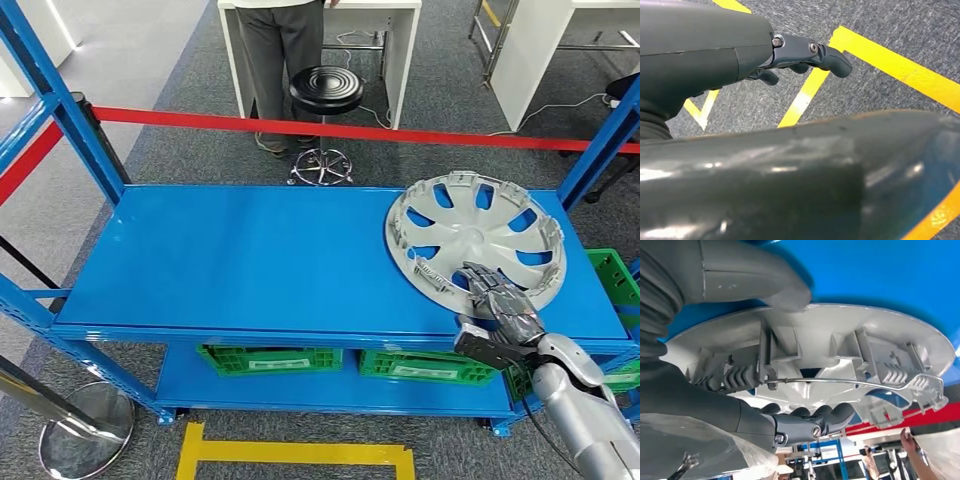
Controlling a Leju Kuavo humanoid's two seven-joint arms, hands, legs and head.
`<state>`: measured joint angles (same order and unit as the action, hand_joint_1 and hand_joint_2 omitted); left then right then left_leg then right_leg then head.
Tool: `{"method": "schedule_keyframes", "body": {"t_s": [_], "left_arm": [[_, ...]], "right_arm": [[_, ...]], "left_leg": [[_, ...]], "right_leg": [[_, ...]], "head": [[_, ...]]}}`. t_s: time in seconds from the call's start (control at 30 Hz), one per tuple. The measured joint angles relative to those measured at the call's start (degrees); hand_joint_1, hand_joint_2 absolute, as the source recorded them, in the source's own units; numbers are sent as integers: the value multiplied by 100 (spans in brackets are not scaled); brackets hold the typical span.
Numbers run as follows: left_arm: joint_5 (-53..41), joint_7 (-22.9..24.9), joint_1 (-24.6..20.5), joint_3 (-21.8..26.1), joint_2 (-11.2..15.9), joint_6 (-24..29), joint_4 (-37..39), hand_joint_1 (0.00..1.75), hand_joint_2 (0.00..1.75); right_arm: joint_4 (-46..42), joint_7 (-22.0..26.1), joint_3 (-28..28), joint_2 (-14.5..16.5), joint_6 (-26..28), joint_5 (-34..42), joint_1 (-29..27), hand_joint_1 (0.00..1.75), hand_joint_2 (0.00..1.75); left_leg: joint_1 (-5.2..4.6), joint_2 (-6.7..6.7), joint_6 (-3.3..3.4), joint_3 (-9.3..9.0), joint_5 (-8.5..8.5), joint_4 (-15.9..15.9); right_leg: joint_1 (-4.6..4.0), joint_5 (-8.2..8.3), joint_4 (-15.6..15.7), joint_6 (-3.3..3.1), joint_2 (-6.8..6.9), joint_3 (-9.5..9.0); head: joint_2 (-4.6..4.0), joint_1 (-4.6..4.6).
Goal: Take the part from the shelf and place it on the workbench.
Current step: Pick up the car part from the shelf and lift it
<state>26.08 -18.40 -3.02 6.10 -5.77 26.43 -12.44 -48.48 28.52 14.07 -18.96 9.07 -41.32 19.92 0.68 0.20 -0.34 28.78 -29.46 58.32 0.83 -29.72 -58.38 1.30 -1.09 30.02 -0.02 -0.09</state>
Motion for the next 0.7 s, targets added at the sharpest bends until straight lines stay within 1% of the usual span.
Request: {"method": "schedule_keyframes", "body": {"t_s": [0.13, 0.27, 0.7], "left_arm": [[-19, 0, -41, 0, 2, -22, 0, 0, 0], [-31, 0, -85, 0, 4, -18, 0, 0, 0], [-50, 36, -96, 3, 7, 2, 0, 0, 0]], "right_arm": [[171, -100, 138, -57, -166, -69, 230, 0, 175], [362, -174, 266, -129, -392, -70, 461, 175, 175], [660, -287, 586, -312, -736, 6, 817, 175, 175]], "left_leg": [[-5, 5, 8, -20, -1, 3], [-9, 5, 14, -15, 5, 4], [-6, 3, 44, -28, -2, 2]], "right_leg": [[5, 3, 5, 6, -6, -20], [9, 11, 12, 13, -5, -21], [5, 14, 68, 36, 6, -66]], "head": [[0, 1], [0, 1], [0, 1]]}}
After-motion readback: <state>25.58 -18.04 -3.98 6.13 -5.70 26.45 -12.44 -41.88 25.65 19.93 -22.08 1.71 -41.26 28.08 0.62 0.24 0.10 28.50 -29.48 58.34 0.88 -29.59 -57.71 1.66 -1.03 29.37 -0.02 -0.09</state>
